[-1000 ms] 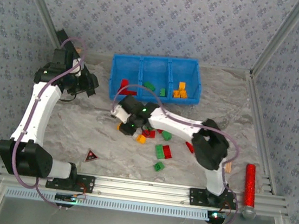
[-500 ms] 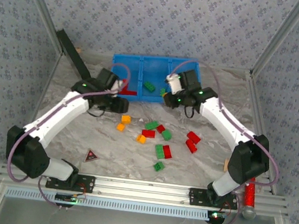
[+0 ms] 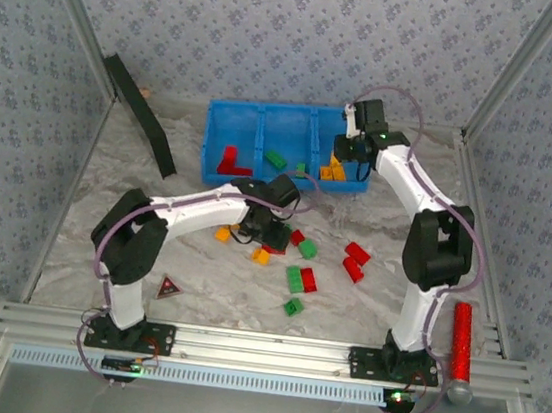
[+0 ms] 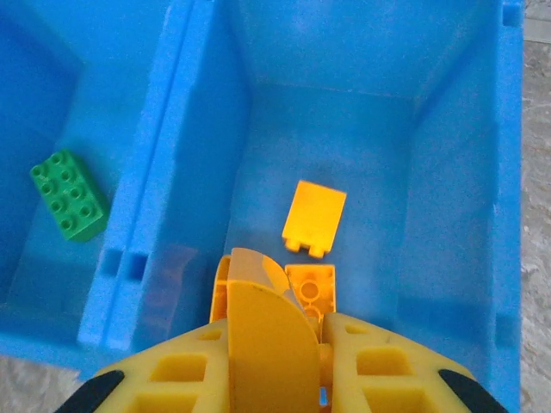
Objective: Sort the legos into containers by color
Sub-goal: Place the lego in the container, then pick up the lego from the center of the table.
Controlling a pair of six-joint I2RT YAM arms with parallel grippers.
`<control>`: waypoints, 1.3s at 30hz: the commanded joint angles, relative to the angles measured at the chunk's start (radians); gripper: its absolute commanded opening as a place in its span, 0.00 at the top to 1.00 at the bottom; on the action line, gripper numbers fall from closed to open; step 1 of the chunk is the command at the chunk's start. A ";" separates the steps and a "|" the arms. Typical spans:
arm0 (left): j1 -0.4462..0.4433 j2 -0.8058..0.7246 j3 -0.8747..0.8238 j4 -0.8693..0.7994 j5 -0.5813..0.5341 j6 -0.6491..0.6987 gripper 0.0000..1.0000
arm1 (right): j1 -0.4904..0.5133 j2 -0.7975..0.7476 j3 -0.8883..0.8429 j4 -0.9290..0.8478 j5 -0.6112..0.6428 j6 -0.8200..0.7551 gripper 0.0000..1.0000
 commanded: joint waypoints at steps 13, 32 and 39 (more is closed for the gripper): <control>-0.035 0.125 0.107 -0.047 -0.061 -0.064 0.17 | -0.018 0.192 0.134 -0.035 0.047 0.011 0.77; -0.004 0.185 0.090 -0.044 -0.020 -0.132 0.29 | -0.018 0.069 0.074 -0.039 0.003 0.012 0.43; 0.059 0.111 0.053 -0.040 0.002 -0.116 0.47 | -0.016 -0.143 -0.121 -0.048 -0.013 0.046 0.38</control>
